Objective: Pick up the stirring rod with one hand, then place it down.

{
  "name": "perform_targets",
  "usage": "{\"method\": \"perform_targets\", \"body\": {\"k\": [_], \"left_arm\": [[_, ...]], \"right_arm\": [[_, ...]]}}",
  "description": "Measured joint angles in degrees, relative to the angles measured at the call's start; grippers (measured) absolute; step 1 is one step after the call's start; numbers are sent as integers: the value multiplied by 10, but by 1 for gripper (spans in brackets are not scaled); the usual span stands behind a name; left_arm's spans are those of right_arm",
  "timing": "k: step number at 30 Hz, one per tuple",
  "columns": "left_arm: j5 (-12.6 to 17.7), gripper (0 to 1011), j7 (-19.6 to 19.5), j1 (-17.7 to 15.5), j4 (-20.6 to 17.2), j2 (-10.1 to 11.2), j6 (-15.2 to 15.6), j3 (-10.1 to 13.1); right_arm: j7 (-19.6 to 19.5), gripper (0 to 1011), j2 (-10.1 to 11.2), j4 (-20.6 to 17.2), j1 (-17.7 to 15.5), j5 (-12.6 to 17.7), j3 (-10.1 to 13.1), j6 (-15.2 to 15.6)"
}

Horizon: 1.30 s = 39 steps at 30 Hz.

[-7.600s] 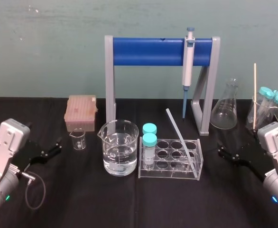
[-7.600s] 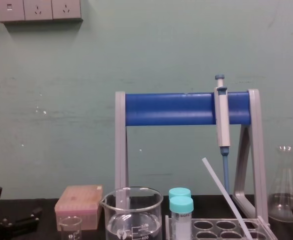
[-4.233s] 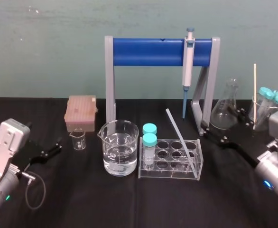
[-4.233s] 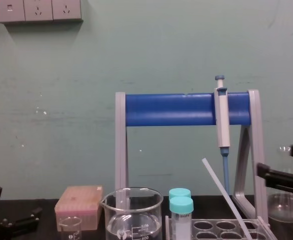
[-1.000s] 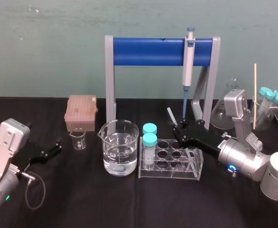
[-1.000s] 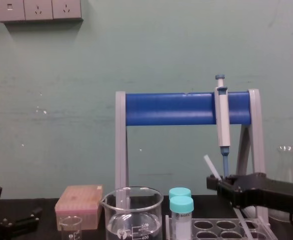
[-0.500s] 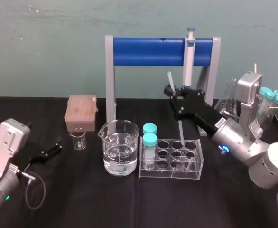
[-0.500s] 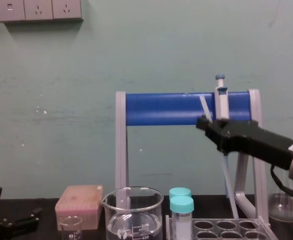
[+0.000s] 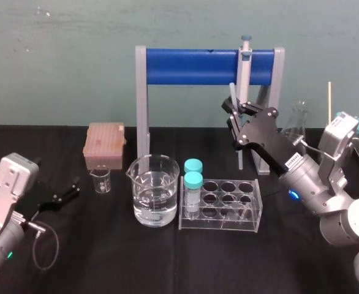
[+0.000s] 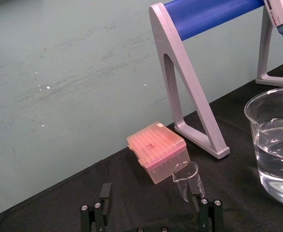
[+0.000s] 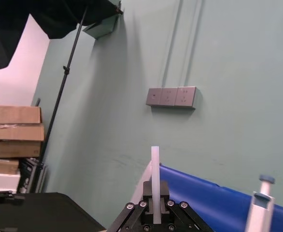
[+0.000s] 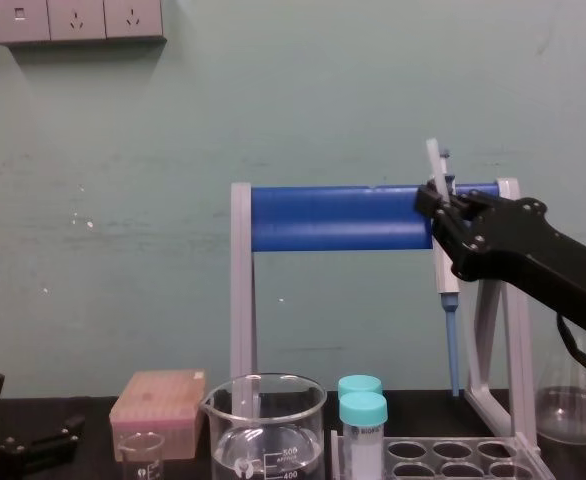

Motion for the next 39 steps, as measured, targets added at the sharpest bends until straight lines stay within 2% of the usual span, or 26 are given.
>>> {"method": "perform_targets", "body": {"k": [3,11,39], "left_arm": [[0,1000,0,0,0,0,0,0],[0,1000,0,0,0,0,0,0],[0,1000,0,0,0,0,0,0]], "right_arm": [[0,71,0,5,-6,-2,6,-7],[2,71,-3,13,-13,0,19,-4],[3,71,-2,12,-13,1,17,-2]]}}
